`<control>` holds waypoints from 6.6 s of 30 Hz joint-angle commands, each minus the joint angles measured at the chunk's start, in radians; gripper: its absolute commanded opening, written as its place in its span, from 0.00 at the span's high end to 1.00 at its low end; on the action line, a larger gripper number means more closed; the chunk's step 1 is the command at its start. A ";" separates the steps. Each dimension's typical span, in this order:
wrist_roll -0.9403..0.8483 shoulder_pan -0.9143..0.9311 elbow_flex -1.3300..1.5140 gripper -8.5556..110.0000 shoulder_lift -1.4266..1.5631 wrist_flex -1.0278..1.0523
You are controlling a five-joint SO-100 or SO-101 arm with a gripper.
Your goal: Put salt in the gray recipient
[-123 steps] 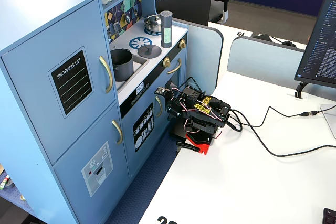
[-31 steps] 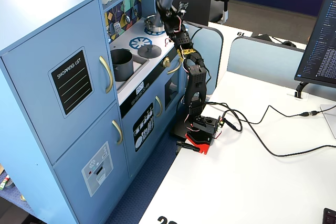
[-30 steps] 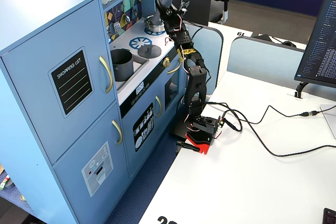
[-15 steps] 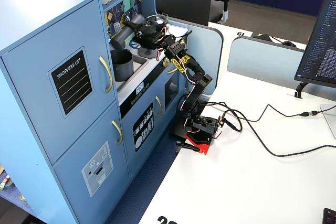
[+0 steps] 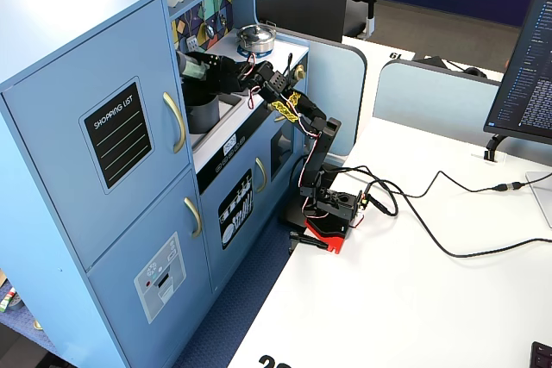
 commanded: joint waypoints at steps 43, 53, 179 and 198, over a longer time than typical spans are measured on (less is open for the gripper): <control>0.137 -0.071 0.291 0.93 0.169 -0.537; 0.259 -0.018 -0.086 0.93 -0.020 0.049; -2.602 0.417 1.015 0.93 0.894 0.534; -2.338 0.052 1.875 0.93 1.319 0.428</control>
